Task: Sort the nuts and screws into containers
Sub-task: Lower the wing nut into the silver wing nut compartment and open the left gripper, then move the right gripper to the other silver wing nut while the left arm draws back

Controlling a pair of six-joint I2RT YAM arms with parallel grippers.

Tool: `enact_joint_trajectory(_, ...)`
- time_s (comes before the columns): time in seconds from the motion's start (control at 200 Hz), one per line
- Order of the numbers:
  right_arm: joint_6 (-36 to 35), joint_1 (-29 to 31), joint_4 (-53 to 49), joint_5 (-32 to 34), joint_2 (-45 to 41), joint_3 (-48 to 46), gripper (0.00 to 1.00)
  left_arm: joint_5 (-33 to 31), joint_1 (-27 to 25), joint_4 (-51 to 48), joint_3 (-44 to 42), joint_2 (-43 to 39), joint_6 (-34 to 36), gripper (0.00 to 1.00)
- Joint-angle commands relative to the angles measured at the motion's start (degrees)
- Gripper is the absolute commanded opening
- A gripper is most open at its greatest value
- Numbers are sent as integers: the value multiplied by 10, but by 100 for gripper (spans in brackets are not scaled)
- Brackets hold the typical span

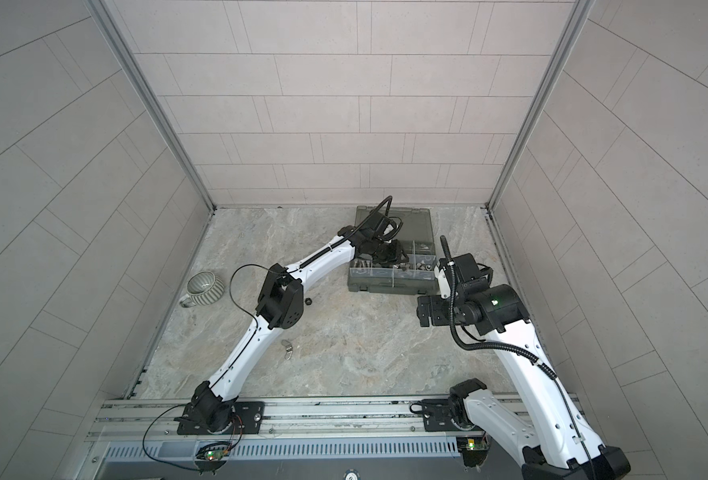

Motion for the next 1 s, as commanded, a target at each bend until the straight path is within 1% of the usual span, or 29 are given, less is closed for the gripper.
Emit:
enact_joint_trajectory(0.0, -8, -4, -13, 9, 0, 12, 99, 9, 3, 11, 25, 10, -4, 57)
enact_joint_trajectory(0.08, -8, -5, -12, 9, 0, 13, 99, 17, 3, 13, 30, 6, -4, 57)
enact_joint_trajectory(0.18, -8, -6, -9, 3, 3, 14, 99, 19, 4, 15, 30, -21, 2, 57)
enact_joint_trajectory(0.275, -7, -6, 7, -9, 6, 9, 99, 6, 9, -12, 28, -63, 28, 57)
enact_joint_trajectory(0.34, -5, -6, 20, -23, 12, 5, 99, -9, 17, -33, -2, -105, 48, 57)
enact_joint_trajectory(0.42, -4, -2, 38, -39, 24, -4, 99, -24, 37, -32, -88, -180, 65, 58)
enact_joint_trajectory(0.545, 13, 34, 88, -54, 41, -31, 99, -64, 85, -29, -279, -326, 81, 59)
enact_joint_trajectory(0.645, 36, 110, 135, -36, 64, -47, 99, -88, 132, -40, -438, -447, 88, 62)
enact_joint_trajectory(0.75, 63, 189, 188, -30, 107, -55, 99, -116, 180, -70, -577, -571, 101, 65)
enact_joint_trajectory(0.886, 92, 247, 242, -37, 163, -54, 96, -157, 230, -122, -707, -717, 116, 66)
enact_joint_trajectory(0.931, 94, 264, 253, -38, 182, -49, 95, -172, 240, -138, -737, -764, 116, 66)
enact_joint_trajectory(0.996, 96, 289, 265, -39, 211, -38, 91, -204, 246, -154, -772, -827, 114, 68)
